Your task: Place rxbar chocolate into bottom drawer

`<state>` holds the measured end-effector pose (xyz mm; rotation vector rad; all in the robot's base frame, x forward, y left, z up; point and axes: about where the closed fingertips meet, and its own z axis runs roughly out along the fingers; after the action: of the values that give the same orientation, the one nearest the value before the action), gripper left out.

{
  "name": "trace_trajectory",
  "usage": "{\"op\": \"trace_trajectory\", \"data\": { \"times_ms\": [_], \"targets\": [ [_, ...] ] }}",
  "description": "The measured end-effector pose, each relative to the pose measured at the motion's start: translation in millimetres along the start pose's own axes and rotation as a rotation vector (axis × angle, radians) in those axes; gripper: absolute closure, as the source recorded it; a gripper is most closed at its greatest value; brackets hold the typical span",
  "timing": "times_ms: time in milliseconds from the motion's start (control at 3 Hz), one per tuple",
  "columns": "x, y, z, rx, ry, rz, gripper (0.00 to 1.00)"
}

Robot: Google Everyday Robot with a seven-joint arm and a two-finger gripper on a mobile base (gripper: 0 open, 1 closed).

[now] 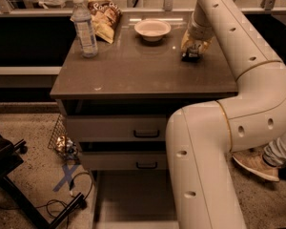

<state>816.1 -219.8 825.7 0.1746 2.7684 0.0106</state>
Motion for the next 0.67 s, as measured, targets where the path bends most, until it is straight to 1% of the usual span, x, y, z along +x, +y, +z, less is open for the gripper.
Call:
{"op": "trace_trajectory", "data": {
  "times_ms": [333,667],
  "targets": [
    [5,-4,-7,0.002,0.002,-0.004,1.0],
    [21,-35,-65,0.015,0.016,-0.03,1.0]
  ]
}}
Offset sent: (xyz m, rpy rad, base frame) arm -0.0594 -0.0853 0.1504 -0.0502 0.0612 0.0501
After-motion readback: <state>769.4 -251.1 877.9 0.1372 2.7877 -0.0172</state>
